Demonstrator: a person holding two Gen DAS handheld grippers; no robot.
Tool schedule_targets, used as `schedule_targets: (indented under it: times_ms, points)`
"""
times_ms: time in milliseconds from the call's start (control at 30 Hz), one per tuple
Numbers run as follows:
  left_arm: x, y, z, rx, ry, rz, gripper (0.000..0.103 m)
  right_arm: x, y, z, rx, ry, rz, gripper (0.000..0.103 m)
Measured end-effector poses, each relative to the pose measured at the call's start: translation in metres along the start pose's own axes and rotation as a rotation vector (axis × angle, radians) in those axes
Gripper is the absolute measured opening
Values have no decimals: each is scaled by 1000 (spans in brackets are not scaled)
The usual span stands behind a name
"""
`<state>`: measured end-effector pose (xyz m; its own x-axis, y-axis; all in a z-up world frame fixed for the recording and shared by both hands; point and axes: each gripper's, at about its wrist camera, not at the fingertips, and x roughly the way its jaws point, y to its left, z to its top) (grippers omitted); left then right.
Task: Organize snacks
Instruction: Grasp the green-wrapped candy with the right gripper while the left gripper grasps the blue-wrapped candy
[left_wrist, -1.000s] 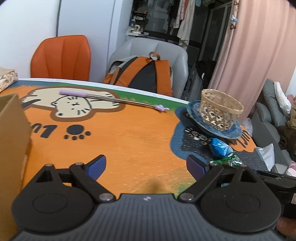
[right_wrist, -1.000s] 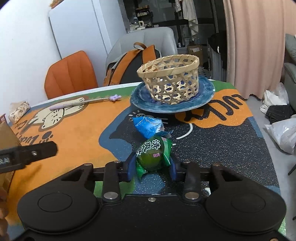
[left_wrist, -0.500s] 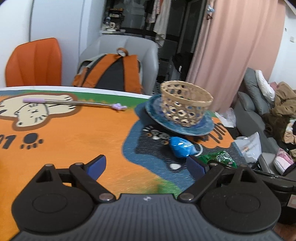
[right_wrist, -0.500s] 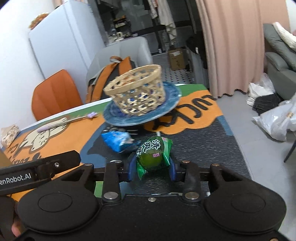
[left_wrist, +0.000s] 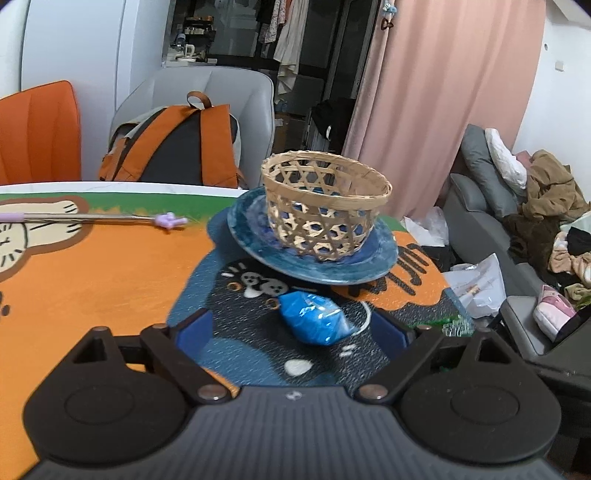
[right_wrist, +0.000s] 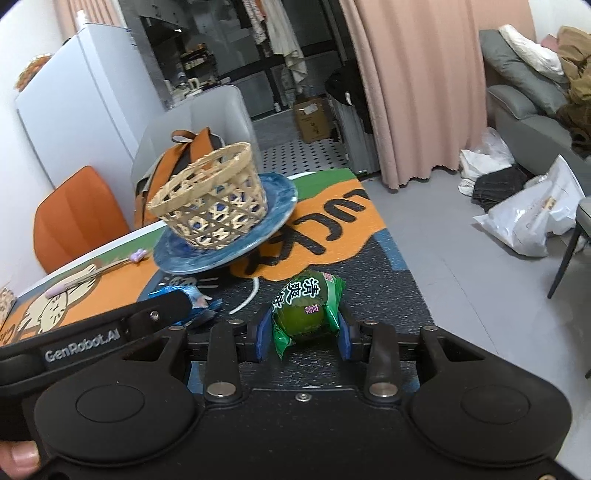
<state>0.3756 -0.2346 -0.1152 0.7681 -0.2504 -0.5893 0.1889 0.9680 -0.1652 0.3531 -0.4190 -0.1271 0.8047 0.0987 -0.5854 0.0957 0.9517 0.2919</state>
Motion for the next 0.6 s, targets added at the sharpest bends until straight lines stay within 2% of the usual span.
schedule_targets:
  times_ms: [267,300,333,367,400,433,600]
  points:
    - [14,-7,0,-10,-13,14,89,1,0,0,-4,4,-8,36]
    - [16,-5,-1,-25,-6,16,83,0,1,0,-8,4,-11,36]
    - [18,-4,-1,-39,6,12,68,0,1,0,-13,4,-13,36]
    - [21,-3,-3,-45,29,7,63,0,1,0,-12,3,-10,36]
    - [20,-4,-4,-30,15,24,55,0,1,0,-9,4,-7,36]
    - [20,-5,-6,-16,16,35,42,1,1,0,-10,4,-7,36]
    - [13,3,-8,-44,25,11,29,1,6,-2,-26,1,-13,36]
